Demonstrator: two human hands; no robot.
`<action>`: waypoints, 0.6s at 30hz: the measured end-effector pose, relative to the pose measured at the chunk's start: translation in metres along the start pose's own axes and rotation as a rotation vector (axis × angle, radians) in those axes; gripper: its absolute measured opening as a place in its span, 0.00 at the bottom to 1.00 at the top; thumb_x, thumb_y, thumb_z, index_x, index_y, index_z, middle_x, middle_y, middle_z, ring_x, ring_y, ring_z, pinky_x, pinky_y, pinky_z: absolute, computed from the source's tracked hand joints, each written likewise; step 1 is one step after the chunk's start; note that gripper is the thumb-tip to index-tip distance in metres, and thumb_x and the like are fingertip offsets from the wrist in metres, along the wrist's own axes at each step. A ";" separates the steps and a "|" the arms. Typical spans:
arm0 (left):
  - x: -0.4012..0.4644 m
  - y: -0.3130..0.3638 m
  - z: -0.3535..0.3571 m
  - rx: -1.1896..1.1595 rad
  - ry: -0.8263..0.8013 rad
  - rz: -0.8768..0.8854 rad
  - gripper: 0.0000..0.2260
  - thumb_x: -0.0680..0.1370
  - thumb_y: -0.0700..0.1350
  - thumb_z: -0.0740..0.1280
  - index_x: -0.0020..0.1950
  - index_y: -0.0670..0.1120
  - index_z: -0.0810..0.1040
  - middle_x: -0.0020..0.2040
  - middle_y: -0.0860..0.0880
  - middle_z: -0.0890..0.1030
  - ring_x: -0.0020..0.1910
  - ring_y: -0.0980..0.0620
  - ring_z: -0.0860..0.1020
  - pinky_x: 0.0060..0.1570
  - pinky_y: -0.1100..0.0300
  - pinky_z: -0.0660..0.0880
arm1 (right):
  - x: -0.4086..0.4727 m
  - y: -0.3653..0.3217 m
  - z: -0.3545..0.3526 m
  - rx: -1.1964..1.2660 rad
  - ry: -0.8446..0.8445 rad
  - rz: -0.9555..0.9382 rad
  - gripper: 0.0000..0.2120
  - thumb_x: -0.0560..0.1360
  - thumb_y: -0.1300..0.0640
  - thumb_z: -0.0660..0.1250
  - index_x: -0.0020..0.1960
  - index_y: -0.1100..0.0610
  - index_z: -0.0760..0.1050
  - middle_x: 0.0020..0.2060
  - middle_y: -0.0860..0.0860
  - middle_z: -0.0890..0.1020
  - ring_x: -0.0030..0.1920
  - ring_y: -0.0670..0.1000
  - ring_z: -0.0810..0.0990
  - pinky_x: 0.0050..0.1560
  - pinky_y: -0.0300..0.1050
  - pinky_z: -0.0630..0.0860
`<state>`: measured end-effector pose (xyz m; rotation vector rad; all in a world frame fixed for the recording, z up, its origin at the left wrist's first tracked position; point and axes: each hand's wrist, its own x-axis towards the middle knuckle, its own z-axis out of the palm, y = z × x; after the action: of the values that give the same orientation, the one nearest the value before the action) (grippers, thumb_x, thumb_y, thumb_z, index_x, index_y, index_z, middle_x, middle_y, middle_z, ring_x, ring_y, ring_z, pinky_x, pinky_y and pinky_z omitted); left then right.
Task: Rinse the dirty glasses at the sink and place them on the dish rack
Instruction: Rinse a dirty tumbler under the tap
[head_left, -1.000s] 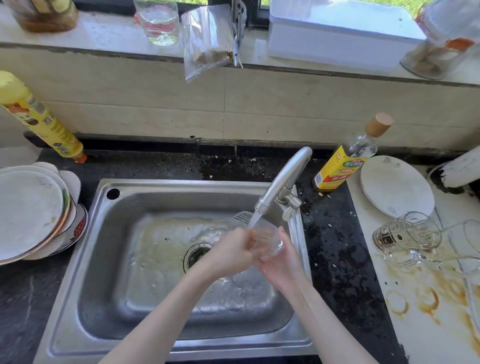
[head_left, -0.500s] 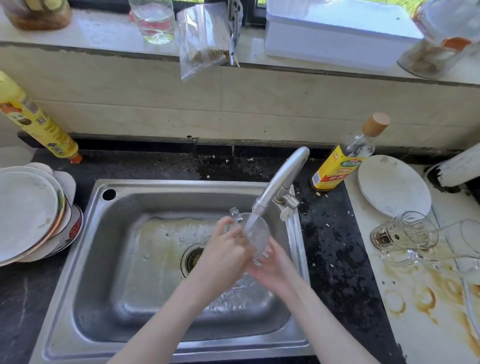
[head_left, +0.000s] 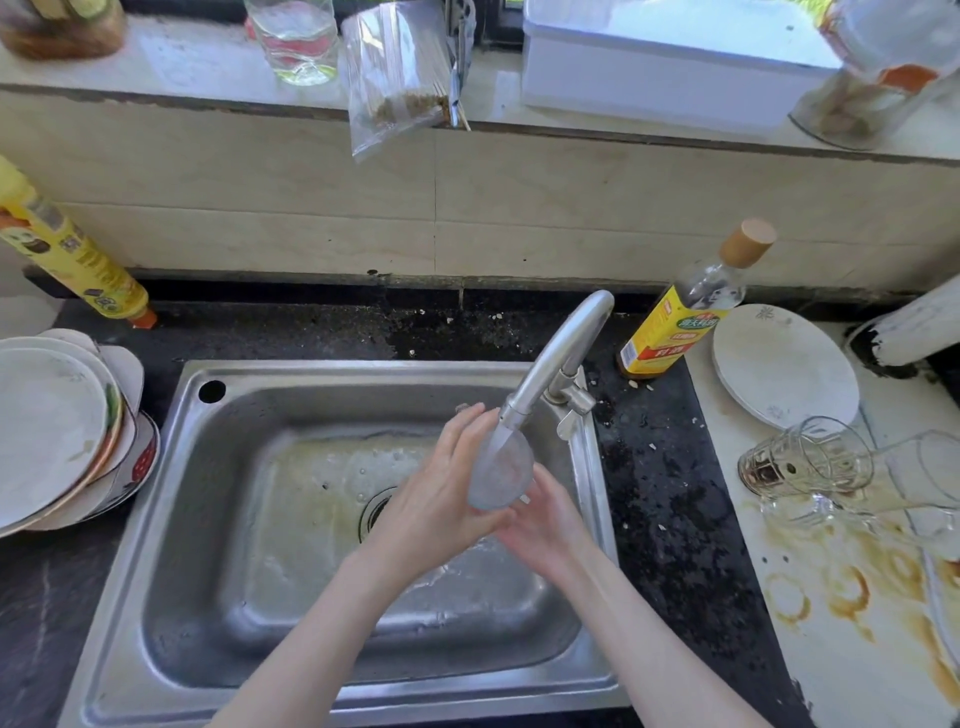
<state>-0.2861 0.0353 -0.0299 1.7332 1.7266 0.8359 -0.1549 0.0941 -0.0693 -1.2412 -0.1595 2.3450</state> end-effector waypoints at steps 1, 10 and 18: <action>0.002 0.000 0.000 -0.012 -0.025 -0.012 0.40 0.68 0.49 0.74 0.71 0.59 0.51 0.71 0.59 0.56 0.74 0.57 0.54 0.63 0.53 0.70 | -0.001 0.000 0.000 0.009 0.011 -0.004 0.10 0.74 0.56 0.65 0.52 0.60 0.75 0.40 0.56 0.79 0.32 0.53 0.81 0.29 0.43 0.76; 0.009 -0.001 0.005 -0.080 -0.027 -0.144 0.50 0.66 0.48 0.76 0.76 0.49 0.44 0.65 0.62 0.59 0.67 0.65 0.59 0.57 0.82 0.54 | 0.012 -0.034 -0.011 -0.019 0.194 -0.068 0.17 0.80 0.53 0.58 0.66 0.59 0.69 0.58 0.56 0.76 0.59 0.56 0.75 0.49 0.49 0.73; 0.005 -0.003 0.011 -0.076 -0.050 -0.209 0.53 0.66 0.53 0.76 0.76 0.52 0.40 0.75 0.59 0.52 0.73 0.62 0.54 0.65 0.70 0.54 | 0.015 -0.066 -0.007 0.256 0.263 -0.069 0.07 0.80 0.66 0.54 0.47 0.67 0.70 0.68 0.60 0.69 0.68 0.60 0.68 0.61 0.51 0.70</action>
<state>-0.2796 0.0412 -0.0392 1.4819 1.7822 0.7489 -0.1328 0.1580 -0.0644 -1.3735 0.1762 2.0441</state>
